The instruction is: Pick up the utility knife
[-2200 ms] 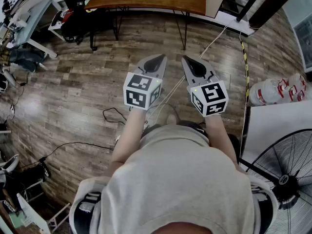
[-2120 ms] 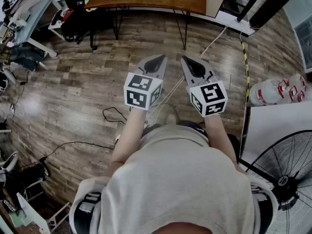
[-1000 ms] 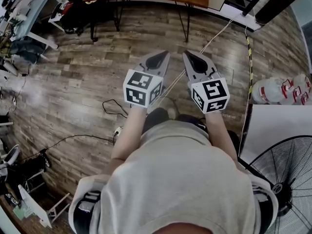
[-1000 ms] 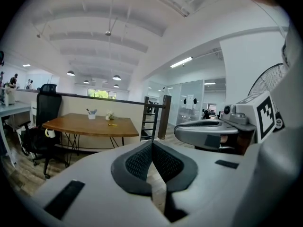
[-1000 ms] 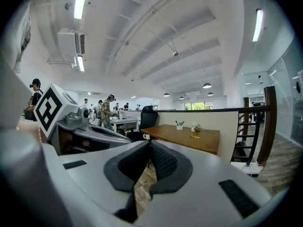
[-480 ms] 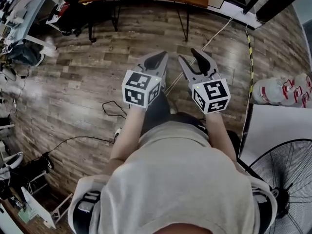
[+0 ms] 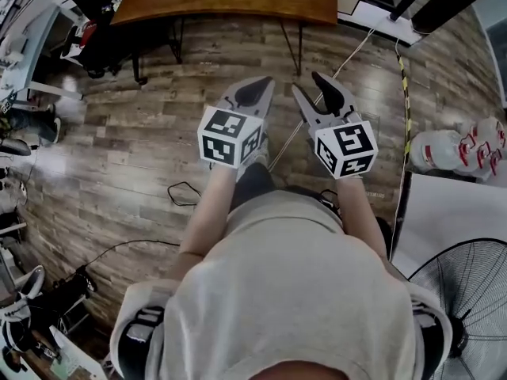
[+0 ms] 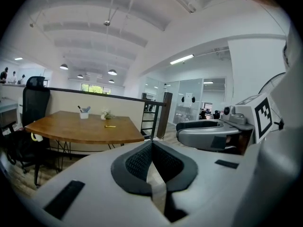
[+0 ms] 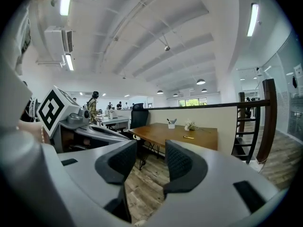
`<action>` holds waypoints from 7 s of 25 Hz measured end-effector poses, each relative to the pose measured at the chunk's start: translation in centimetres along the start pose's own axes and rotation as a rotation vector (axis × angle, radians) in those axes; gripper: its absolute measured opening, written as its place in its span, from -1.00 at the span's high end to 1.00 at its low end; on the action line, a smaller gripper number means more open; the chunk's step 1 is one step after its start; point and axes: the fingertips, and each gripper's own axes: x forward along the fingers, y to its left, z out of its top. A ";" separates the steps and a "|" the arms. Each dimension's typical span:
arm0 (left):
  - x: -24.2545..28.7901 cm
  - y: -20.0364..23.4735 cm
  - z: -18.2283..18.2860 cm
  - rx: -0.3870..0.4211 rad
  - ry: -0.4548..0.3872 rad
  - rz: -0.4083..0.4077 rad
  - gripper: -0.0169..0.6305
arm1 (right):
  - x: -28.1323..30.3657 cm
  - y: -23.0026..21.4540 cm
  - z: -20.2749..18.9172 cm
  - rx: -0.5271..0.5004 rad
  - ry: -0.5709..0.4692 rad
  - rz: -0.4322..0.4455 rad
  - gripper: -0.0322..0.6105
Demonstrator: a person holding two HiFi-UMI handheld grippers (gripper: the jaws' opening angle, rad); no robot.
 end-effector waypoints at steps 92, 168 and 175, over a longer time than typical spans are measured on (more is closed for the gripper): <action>37.6 37.4 11.7 -0.190 0.152 0.096 0.91 | 48.2 -30.5 3.2 -0.068 0.276 0.217 0.02; 42.0 39.4 14.4 -0.096 0.116 -0.021 0.91 | 53.2 -34.6 5.1 -0.209 0.247 0.127 0.66; 42.8 36.9 18.4 -0.014 0.055 -0.023 0.91 | 49.4 -36.8 10.2 -0.175 0.090 0.085 0.66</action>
